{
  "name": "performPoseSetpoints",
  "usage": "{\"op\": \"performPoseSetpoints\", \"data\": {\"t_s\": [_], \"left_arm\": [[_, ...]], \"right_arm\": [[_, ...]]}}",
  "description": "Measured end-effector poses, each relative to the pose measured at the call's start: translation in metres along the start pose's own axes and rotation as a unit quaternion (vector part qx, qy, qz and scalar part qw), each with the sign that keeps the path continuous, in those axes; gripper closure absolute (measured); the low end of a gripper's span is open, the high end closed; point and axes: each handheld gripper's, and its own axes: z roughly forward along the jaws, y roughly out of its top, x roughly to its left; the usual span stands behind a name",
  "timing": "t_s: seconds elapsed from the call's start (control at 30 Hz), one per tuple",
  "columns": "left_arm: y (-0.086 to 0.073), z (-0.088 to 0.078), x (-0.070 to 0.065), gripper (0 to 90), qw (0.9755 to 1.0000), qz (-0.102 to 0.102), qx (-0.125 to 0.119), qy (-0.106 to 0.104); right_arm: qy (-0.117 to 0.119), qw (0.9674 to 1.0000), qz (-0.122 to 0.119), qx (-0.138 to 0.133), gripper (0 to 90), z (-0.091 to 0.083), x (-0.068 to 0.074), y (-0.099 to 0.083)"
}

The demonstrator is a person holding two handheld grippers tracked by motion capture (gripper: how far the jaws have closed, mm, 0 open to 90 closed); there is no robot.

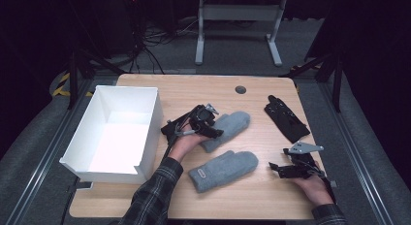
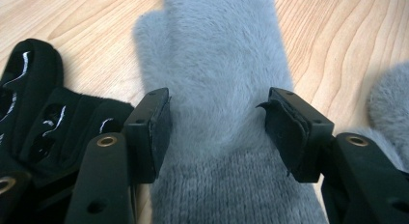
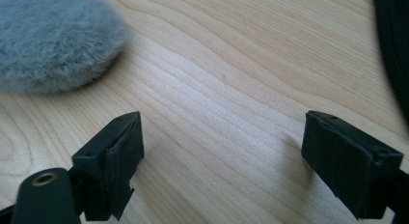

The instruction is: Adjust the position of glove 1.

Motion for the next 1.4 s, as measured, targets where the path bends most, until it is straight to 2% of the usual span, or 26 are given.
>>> {"op": "performPoseSetpoints", "data": {"t_s": [0.13,0.23,0.33,0.37,0.4,0.47,0.53,0.63,0.73,1.0,1.03,1.17,1.4], "left_arm": [[-0.001,0.007,-0.002,48.2,0.9998,0.015,0.015,0.004],[-0.002,0.010,-0.003,51.3,0.9997,0.015,0.020,0.005],[-0.001,0.012,-0.005,62.2,0.9991,0.030,0.029,0.011],[-0.001,0.012,-0.007,62.2,0.9989,0.032,0.031,0.014],[-0.001,0.012,-0.007,69.8,0.9986,0.036,0.036,0.016],[-0.001,0.011,-0.007,73.2,0.9986,0.037,0.035,0.017],[0.000,0.010,-0.007,81.2,0.9988,0.030,0.034,0.017],[0.000,0.009,-0.007,83.6,0.9991,0.025,0.031,0.015],[0.000,0.001,-0.003,84.4,0.9998,0.005,0.014,-0.011],[0.000,-0.020,-0.005,85.3,0.9993,0.003,-0.011,-0.034],[0.001,-0.027,-0.007,85.5,0.9993,0.006,-0.014,-0.035],[0.000,-0.035,-0.010,85.7,0.9990,0.007,-0.020,-0.039],[-0.005,-0.059,-0.019,85.8,0.9973,0.004,-0.037,-0.063]], "right_arm": [[0.000,1.0000,0.001,0.000,14.8,0.000,0.000,0.000],[-0.001,1.0000,0.001,0.000,14.8,0.000,0.000,0.000],[-0.001,1.0000,0.001,0.000,14.8,0.000,0.000,0.000],[-0.001,1.0000,0.001,0.000,14.8,0.000,0.000,0.000],[-0.001,1.0000,0.001,0.000,14.8,0.000,0.000,0.000],[-0.001,1.0000,0.002,0.000,14.8,0.000,0.000,0.000],[-0.001,1.0000,0.001,0.000,14.8,0.000,0.000,0.000],[-0.001,1.0000,0.001,0.000,14.8,0.000,0.000,0.000],[-0.001,1.0000,0.001,0.000,14.8,0.000,0.000,0.000],[-0.001,1.0000,0.001,0.000,14.8,0.000,0.000,0.000],[-0.001,1.0000,0.002,0.000,14.8,0.000,0.000,0.000],[-0.001,1.0000,0.002,0.000,14.8,0.000,0.000,0.000],[-0.001,1.0000,0.002,0.000,14.8,0.000,0.000,0.000]]}}
